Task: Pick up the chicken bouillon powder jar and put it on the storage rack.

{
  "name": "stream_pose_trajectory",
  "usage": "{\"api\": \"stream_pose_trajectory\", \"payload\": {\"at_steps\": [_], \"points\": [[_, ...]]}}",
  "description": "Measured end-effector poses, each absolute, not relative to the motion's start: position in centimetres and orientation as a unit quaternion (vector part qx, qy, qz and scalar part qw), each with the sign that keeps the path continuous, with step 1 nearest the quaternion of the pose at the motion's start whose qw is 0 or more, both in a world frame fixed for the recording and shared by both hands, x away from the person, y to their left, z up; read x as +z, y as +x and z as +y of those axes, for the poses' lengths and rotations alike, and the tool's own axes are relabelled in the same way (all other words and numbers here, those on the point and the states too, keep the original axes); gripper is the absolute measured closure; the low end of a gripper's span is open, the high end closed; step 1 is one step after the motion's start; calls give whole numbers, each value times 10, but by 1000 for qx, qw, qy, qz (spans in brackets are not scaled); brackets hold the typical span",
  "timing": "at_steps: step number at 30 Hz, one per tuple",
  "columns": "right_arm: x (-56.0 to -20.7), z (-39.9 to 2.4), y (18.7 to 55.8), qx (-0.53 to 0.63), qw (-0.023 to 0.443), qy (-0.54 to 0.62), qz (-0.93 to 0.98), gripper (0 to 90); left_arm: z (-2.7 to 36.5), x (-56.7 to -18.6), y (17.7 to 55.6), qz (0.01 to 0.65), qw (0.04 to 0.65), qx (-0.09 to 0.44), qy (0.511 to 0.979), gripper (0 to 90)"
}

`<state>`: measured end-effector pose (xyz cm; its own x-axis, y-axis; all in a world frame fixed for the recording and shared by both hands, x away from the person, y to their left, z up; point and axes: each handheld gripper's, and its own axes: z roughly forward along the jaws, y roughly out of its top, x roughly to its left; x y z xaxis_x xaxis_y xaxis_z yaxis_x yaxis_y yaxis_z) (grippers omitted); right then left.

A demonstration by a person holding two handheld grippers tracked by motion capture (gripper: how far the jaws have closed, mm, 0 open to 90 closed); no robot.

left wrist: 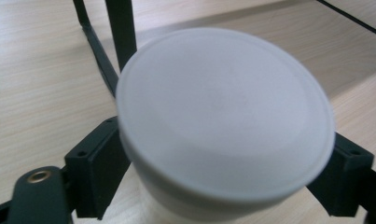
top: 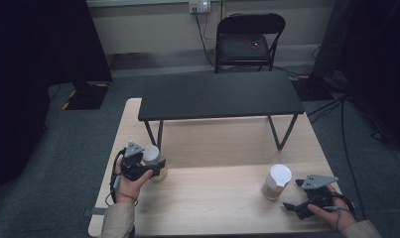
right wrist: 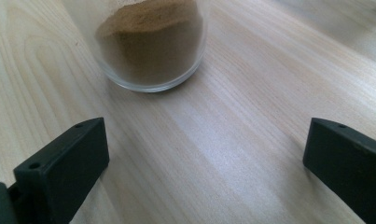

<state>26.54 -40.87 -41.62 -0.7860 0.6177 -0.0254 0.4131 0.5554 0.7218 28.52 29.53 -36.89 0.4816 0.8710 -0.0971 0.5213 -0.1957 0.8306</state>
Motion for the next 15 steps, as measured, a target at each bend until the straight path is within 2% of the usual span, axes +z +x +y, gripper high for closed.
{"api": "stream_pose_trajectory", "payload": {"at_steps": [15], "points": [[-416, -409, 265, 367, 139, 296, 871, 0, 293, -366, 290, 449, 426, 216, 756, 302]]}}
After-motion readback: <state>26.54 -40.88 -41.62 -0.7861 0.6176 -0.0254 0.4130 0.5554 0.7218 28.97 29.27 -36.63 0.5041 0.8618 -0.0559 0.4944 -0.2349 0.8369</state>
